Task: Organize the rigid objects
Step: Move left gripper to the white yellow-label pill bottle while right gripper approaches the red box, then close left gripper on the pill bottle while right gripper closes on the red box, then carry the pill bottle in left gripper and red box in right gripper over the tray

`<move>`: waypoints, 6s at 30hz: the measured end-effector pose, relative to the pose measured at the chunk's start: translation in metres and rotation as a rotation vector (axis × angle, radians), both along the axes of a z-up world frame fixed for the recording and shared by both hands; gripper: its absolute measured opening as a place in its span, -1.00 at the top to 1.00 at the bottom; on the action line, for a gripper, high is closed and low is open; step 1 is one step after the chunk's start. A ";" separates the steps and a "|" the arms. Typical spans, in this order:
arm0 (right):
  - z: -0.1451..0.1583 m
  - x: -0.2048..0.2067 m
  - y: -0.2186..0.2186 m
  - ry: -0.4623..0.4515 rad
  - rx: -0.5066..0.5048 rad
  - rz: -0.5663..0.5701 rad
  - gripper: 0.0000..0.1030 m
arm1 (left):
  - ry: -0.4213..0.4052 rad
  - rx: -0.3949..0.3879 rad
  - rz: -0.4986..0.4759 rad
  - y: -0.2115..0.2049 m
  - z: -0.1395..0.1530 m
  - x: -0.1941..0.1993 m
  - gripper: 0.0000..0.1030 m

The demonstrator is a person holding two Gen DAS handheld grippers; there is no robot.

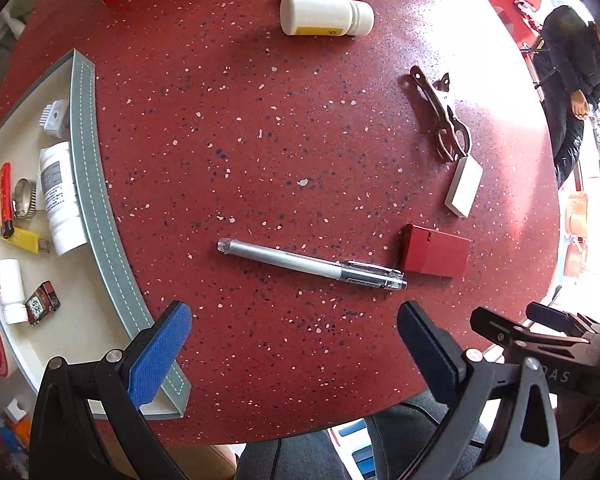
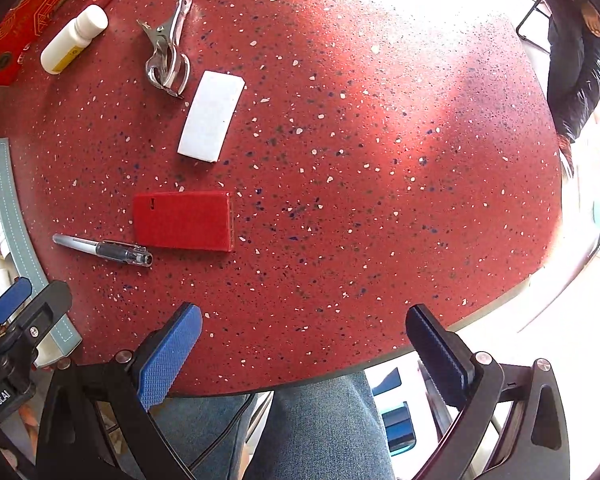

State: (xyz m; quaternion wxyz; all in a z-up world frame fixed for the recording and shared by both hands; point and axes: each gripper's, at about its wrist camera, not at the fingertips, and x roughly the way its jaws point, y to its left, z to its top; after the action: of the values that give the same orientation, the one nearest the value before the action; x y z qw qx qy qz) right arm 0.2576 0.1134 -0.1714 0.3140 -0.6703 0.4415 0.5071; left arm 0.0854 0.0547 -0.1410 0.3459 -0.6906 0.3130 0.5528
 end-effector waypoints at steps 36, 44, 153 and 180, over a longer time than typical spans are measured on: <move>-0.032 -0.092 0.009 0.035 0.113 -0.017 -1.00 | 0.209 0.074 0.115 0.119 0.015 -0.093 -1.00; -0.037 -0.072 -0.025 0.034 0.109 -0.011 -1.00 | 0.213 0.084 0.124 0.188 -0.002 -0.100 -1.00; 0.123 -0.251 -0.192 0.429 0.267 0.882 -0.37 | 0.289 0.149 0.598 -0.212 0.065 -0.130 -0.31; 0.104 -0.284 -0.199 0.389 0.241 0.932 -0.37 | 0.241 0.101 0.586 -0.207 0.035 -0.140 -0.31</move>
State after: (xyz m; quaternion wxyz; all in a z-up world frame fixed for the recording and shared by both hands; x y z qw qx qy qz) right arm -0.0268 -0.0855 -0.0677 0.0417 -0.6481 0.0847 0.7557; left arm -0.0544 -0.1518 -0.1056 0.1662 -0.6628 0.1114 0.7216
